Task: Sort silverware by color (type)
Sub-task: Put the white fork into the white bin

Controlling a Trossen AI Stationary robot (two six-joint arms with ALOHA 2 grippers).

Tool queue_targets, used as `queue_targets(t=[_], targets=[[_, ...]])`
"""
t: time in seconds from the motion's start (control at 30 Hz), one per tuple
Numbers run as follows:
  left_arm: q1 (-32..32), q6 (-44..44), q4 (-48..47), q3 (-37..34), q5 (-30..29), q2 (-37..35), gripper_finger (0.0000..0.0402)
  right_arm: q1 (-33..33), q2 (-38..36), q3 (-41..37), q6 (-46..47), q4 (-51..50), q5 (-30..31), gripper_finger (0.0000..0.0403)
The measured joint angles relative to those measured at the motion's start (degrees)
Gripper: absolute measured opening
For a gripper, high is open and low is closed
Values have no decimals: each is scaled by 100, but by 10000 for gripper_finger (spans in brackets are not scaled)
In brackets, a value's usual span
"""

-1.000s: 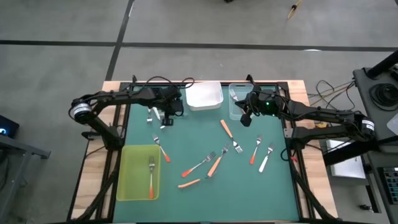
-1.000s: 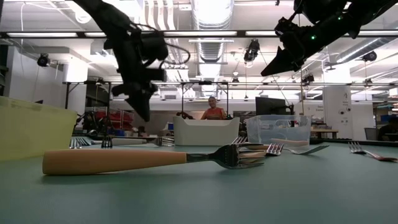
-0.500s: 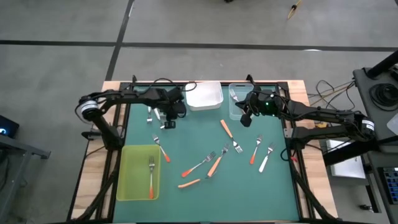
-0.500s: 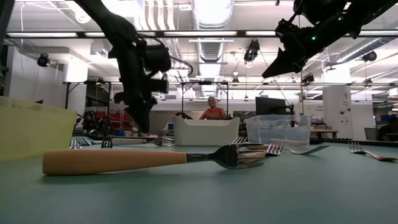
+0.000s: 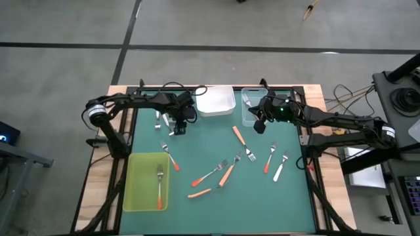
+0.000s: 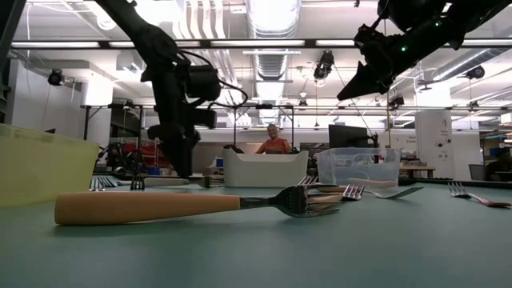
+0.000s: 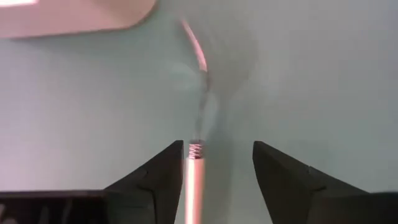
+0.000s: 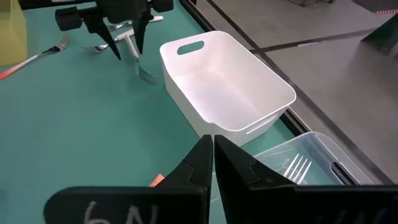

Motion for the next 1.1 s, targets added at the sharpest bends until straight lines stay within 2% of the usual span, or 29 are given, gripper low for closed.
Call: queue_targets(t=[0.17, 0.6, 0.83, 1.0, 1.1], targets=[[157, 29, 35, -7, -93, 59, 180, 2, 0, 0, 9, 1, 1, 9], [9, -410, -112, -63, 830, 271, 137, 1, 0, 0, 1, 1, 1, 9], [-198, -619, -248, -63, 798, 274, 119, 2, 0, 0, 14, 1, 1, 9], [-337, -757, -221, -64, 249, 274, 103, 1, 0, 0, 14, 1, 1, 9], [-388, -753, -219, -78, 157, 274, 81, 1, 0, 0, 14, 1, 1, 9]])
